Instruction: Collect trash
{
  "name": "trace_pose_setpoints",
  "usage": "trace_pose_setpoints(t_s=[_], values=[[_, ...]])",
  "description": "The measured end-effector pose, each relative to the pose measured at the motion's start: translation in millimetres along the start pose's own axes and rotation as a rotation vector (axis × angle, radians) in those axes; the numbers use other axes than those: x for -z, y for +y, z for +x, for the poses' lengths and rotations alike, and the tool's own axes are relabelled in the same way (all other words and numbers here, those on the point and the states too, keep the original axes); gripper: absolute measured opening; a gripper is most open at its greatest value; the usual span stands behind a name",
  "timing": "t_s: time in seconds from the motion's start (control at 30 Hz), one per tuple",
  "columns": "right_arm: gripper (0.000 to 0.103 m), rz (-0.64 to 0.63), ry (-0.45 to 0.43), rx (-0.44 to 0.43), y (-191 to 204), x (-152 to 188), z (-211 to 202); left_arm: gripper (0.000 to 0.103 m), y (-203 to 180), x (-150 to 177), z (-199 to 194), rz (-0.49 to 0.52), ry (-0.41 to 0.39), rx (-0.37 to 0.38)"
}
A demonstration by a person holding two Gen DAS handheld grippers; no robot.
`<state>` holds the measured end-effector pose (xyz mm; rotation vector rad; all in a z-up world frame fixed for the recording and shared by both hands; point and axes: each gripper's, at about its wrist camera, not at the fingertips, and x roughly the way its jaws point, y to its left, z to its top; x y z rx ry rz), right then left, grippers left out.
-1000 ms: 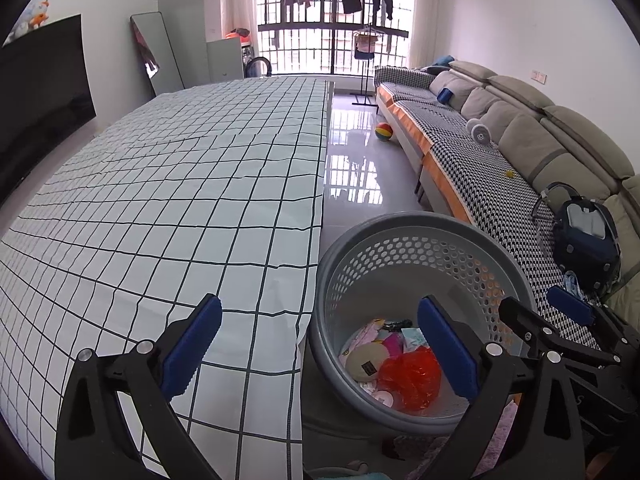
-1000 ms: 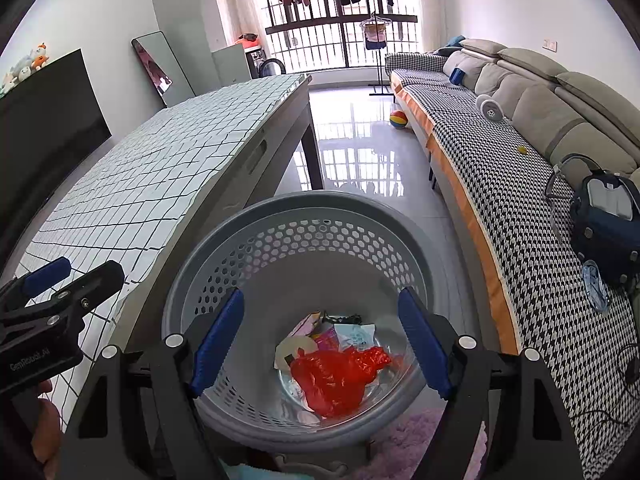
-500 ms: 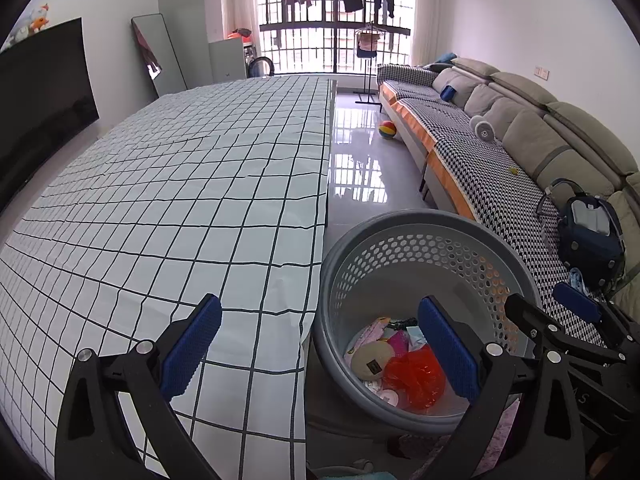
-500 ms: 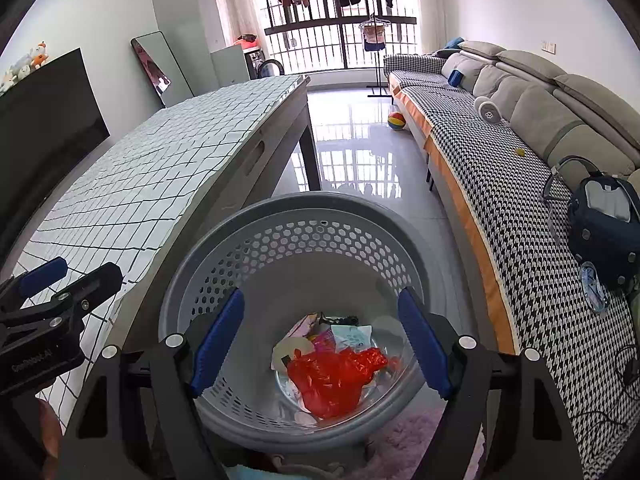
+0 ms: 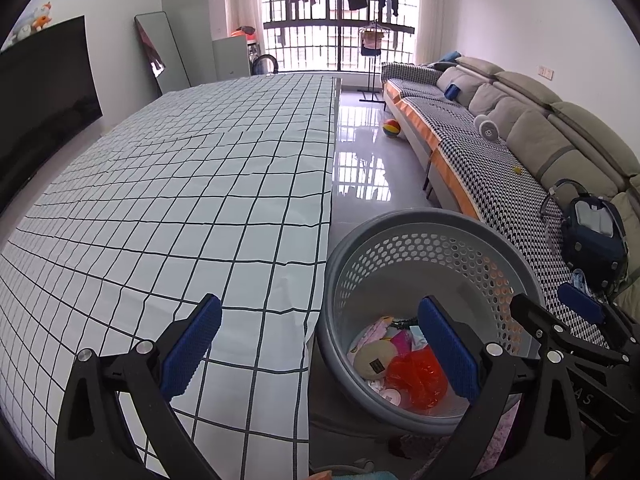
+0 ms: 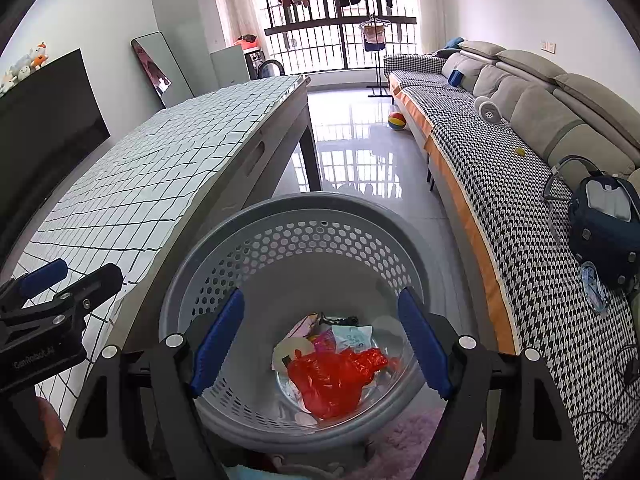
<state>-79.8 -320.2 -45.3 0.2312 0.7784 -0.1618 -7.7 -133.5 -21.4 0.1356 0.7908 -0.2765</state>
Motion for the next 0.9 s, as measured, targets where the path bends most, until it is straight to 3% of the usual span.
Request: trace_pose_setpoints(t_s=[0.9], values=[[0.076, 0.004, 0.000, -0.002, 1.9, 3.4, 1.3, 0.097, -1.2, 2.4, 0.0, -0.003, 0.009, 0.007]])
